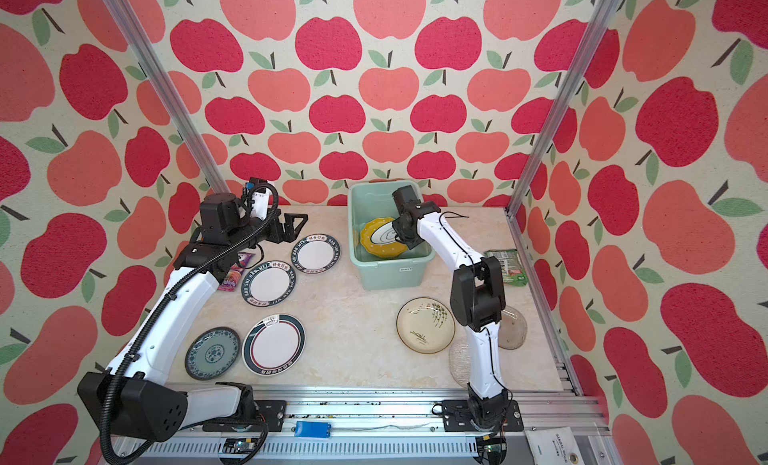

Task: Place the plates into the plastic bin on the countertop
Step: 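Lower the white plate into the bin beside the yellow plate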

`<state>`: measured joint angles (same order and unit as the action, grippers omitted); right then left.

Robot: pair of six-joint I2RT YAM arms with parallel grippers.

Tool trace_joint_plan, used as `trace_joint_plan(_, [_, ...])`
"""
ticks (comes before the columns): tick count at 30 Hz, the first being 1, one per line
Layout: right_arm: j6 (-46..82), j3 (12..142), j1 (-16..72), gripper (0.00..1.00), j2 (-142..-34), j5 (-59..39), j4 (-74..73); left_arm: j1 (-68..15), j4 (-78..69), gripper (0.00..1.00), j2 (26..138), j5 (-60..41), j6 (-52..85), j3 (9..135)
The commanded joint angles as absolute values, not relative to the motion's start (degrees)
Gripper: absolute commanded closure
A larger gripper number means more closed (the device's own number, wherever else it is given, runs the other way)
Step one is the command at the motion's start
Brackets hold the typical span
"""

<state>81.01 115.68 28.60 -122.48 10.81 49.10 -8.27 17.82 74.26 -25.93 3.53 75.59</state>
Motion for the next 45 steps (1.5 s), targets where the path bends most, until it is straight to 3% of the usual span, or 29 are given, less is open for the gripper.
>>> trace_joint_plan(1, [86.9, 121.0, 29.9, 1.0, -125.6, 10.1, 54.3, -8.5, 18.5, 0.01, 74.3, -25.4, 2.5, 76.5])
trace_joint_plan(18, [92.7, 137.6, 32.5, 1.0, -133.6, 14.5, 65.5, -8.1, 19.3, 0.01, 74.0, -24.9, 0.6, 75.7])
trace_joint_plan(33, [111.9, 139.3, 35.9, 1.0, -134.5, 14.6, 71.0, -8.1, 19.0, 0.01, 70.2, -23.9, -0.5, 70.9])
trace_joint_plan(45, [117.1, 141.9, 36.3, 1.0, -138.7, 15.3, 69.6, -7.0, 22.4, 0.01, 68.2, -23.8, -0.3, 71.7])
